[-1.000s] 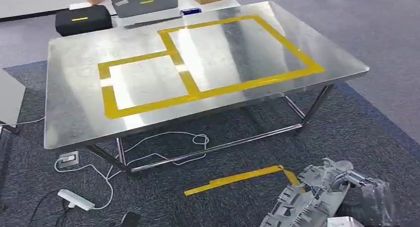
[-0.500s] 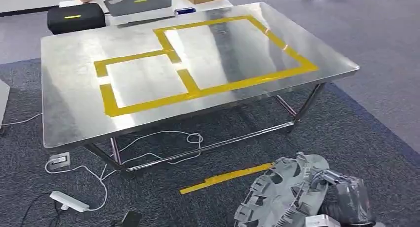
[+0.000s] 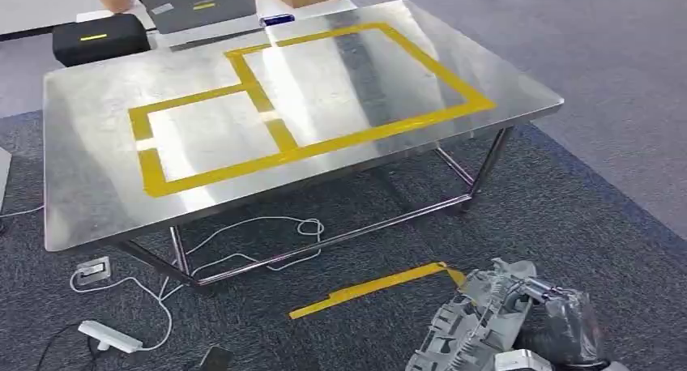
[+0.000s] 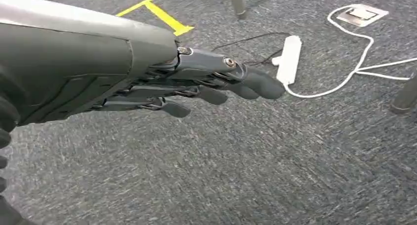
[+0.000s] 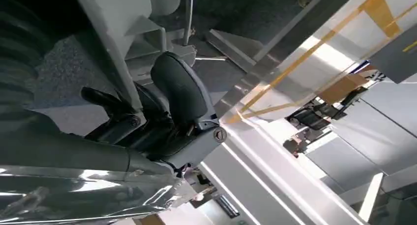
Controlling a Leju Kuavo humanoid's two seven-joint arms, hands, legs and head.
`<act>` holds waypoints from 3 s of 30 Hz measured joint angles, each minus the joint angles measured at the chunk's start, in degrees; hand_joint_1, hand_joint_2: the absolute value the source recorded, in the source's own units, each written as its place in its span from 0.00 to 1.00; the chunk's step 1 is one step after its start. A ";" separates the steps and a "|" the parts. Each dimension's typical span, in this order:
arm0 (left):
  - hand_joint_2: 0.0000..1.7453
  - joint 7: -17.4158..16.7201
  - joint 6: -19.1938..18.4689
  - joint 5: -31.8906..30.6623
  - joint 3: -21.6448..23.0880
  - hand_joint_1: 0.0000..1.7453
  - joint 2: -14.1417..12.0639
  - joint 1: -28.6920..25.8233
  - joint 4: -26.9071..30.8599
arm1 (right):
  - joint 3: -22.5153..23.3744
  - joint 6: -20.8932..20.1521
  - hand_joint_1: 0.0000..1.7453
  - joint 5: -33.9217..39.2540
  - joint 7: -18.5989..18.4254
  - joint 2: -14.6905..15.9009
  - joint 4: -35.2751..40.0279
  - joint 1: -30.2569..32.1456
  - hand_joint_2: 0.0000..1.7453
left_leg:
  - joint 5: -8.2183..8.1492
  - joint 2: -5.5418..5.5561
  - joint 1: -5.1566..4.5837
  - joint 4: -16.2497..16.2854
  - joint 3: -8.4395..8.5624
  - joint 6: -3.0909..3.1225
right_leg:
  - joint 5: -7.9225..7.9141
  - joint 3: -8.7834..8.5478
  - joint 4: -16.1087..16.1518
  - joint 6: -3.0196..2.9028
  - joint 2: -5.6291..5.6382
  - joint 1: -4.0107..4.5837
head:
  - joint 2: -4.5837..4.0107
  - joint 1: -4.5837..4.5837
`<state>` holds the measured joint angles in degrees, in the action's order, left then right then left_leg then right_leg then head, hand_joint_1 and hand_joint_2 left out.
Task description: Take the parts from the cabinet and place them on the table.
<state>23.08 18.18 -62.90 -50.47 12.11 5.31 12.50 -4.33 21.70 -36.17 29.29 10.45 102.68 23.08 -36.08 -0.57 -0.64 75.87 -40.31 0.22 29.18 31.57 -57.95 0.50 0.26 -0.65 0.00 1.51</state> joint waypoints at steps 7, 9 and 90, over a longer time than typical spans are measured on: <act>1.00 0.09 -0.02 -0.07 0.02 0.00 -0.37 0.24 0.00 | -1.64 0.43 1.00 0.17 -0.39 0.48 -0.39 -0.58 1.00 | 8.79 0.70 -1.73 -17.82 7.30 3.51 | 0.91 -0.86 0.48 0.78 0.68 0.00 | 0.00 -0.05; 1.00 0.09 -0.02 -0.07 0.02 0.00 -0.31 0.06 0.00 | -1.86 0.50 1.00 0.22 -0.50 0.52 -0.61 -0.47 1.00 | 8.86 0.77 -1.51 -19.19 7.88 3.96 | -0.12 -1.28 -0.20 1.57 0.50 0.04 | 0.00 -0.15; 1.00 -0.77 2.95 -0.31 0.02 0.00 0.22 0.24 -0.02 | -3.00 6.77 1.00 1.33 -1.90 0.24 -2.88 -3.86 1.00 | 1.43 0.72 0.16 -5.37 2.24 -0.51 | -0.64 0.51 -0.02 0.57 -0.38 -0.32 | 0.00 -1.20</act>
<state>22.32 21.14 -63.21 -50.45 12.33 5.55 12.48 -7.32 28.48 -34.84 27.39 10.69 99.80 19.21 -34.65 0.14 -0.48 70.50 -38.07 -0.29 28.54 32.07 -57.97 1.06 -0.13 -0.97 0.00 0.31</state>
